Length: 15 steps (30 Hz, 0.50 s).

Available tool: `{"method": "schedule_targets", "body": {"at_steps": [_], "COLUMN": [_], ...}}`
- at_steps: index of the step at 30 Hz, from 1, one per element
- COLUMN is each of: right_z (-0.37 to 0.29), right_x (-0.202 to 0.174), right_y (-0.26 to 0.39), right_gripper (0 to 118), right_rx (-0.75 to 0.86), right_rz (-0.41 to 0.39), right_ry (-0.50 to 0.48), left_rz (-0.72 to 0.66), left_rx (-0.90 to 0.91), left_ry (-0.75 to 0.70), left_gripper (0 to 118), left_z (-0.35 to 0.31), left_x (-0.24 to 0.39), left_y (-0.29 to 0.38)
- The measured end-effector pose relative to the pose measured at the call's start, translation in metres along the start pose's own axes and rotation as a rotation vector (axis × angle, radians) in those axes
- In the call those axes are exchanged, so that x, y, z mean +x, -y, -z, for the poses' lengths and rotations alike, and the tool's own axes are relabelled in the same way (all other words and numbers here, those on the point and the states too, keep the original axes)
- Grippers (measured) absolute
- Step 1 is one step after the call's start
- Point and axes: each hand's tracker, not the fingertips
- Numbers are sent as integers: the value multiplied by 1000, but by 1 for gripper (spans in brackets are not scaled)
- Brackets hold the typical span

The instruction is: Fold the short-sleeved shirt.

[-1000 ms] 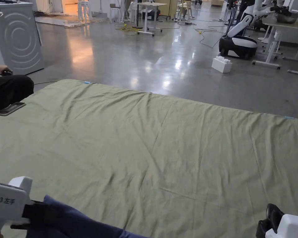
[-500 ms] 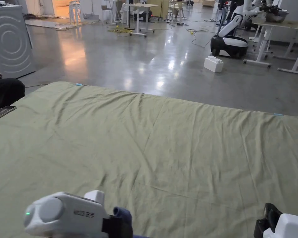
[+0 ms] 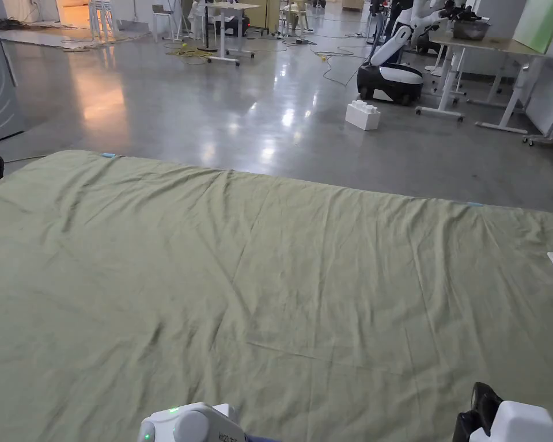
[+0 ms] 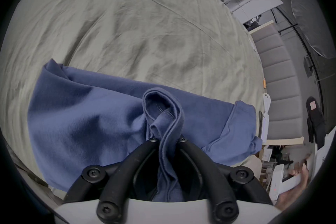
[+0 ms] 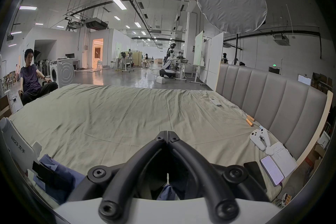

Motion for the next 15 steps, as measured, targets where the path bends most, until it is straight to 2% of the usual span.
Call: {"method": "schedule_targets", "body": {"at_steps": [2, 4, 5, 6, 8, 9, 15], "right_z": [-1, -1, -1, 0, -1, -1, -2], "right_x": [0, 0, -1, -1, -3, -3, -2], "right_y": [0, 1, 2, 2, 3, 3, 3], "right_gripper": [0, 0, 0, 0, 0, 0, 0], "right_rx": [-2, -5, -6, -7, -11, -11, -16], "right_rz": [0, 3, 4, 6, 7, 6, 9], "right_ry": [0, -2, -3, -5, -11, -13, -13], "left_rz": [7, 7, 6, 5, 9, 13, 26], "left_rx": [12, 27, 28, 29, 37, 42, 134], "left_ry": [1, 3, 7, 11, 40, 59, 103], "left_gripper": [11, 18, 25, 38, 56, 61, 63], "left_z": [-5, -10, -11, -14, -22, -27, -59], "left_x": [1, 1, 0, 0, 2, 3, 2], "left_y": [0, 0, -1, -1, -3, -4, -7]}}
